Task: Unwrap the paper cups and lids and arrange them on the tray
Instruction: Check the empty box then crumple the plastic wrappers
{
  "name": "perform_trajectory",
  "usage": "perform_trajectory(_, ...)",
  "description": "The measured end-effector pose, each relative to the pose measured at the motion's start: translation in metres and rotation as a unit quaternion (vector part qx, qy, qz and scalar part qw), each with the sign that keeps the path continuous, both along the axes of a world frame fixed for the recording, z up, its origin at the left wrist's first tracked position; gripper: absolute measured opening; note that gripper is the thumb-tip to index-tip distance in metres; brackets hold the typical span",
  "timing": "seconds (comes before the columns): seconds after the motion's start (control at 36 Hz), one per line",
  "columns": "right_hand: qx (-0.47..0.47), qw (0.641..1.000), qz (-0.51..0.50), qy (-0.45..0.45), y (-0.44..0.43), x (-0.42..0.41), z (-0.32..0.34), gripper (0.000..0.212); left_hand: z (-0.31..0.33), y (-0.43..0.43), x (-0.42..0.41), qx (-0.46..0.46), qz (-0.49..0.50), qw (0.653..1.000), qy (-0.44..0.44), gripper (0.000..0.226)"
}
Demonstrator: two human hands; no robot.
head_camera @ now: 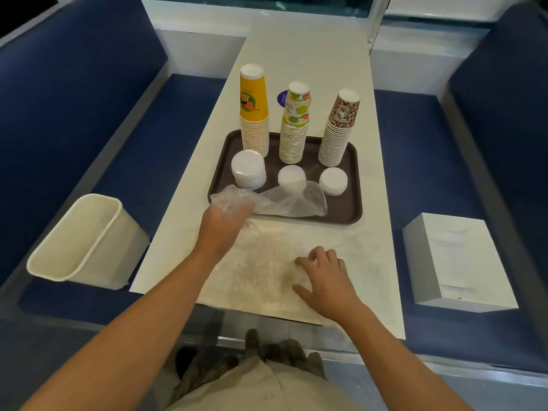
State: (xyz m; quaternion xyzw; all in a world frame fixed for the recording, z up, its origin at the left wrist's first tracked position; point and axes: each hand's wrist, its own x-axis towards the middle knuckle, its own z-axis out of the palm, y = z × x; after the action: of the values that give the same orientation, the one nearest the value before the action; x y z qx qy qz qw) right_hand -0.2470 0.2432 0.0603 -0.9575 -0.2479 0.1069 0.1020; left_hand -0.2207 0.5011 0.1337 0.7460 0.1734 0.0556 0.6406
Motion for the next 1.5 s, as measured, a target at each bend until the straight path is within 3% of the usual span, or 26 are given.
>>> perform_trajectory(0.14,0.032,0.997,-0.036,-0.066,0.003,0.005,-0.009,0.011,-0.004,-0.002,-0.005,0.031,0.031,0.999,0.014,0.032)
perform_trajectory(0.22,0.058,0.994,-0.059,-0.068,0.004,0.008,-0.01,0.008,-0.002,-0.002,-0.008,0.041,0.031,0.999,-0.002,0.022)
perform_trajectory(0.31,0.106,0.985,-0.098,-0.1,0.007,0.011,-0.004,0.005,-0.003,-0.002,-0.013,0.109,-0.002,0.993,-0.034,0.007)
perform_trajectory(0.44,0.176,0.963,-0.129,-0.156,0.018,0.021,0.014,0.005,-0.005,-0.007,-0.019,0.18,-0.14,0.973,-0.022,0.03)
perform_trajectory(0.53,0.236,0.947,-0.128,-0.176,0.029,0.025,0.029,0.005,-0.004,-0.016,-0.023,0.183,-0.219,0.958,0.004,0.059)
perform_trajectory(0.64,0.334,0.923,-0.13,-0.138,0.048,0.024,0.05,0.007,-0.007,-0.031,-0.02,0.254,-0.263,0.93,0.031,0.097)
perform_trajectory(0.69,0.375,0.91,-0.134,-0.116,0.056,0.024,0.06,0.007,-0.008,-0.035,-0.016,0.275,-0.259,0.926,0.022,0.085)
perform_trajectory(0.81,0.436,0.888,-0.118,-0.088,0.061,0.026,0.077,0.011,0.0,-0.034,-0.014,0.263,-0.223,0.938,-0.028,0.022)
perform_trajectory(0.83,0.438,0.888,-0.112,-0.086,0.059,0.025,0.081,0.017,0.003,-0.031,-0.013,0.244,-0.204,0.947,-0.037,0.022)
perform_trajectory(0.97,0.377,0.925,-0.054,0.005,0.047,0.027,0.092,0.085,0.026,-0.014,-0.015,0.086,-0.155,0.983,-0.047,0.01)
perform_trajectory(1.08,0.395,0.917,-0.006,0.061,0.057,0.034,0.1,0.099,0.045,-0.004,-0.014,0.036,-0.174,0.984,-0.022,0.025)
perform_trajectory(1.22,0.464,0.886,0.0,0.001,0.096,0.041,0.108,0.07,0.063,0.016,-0.017,-0.002,-0.13,0.991,-0.038,0.034)
perform_trajectory(1.39,0.479,0.876,-0.034,0.042,0.167,0.05,0.13,0.038,0.079,0.062,-0.022,0.026,-0.013,0.996,-0.09,0.078)
perform_trajectory(1.44,0.467,0.882,-0.018,0.061,0.191,0.051,0.138,0.036,0.078,0.085,-0.026,0.068,0.029,0.99,-0.117,0.094)
perform_trajectory(1.5,0.448,0.89,0.002,0.081,0.215,0.053,0.142,0.036,0.079,0.112,-0.036,0.142,0.05,0.981,-0.121,0.091)
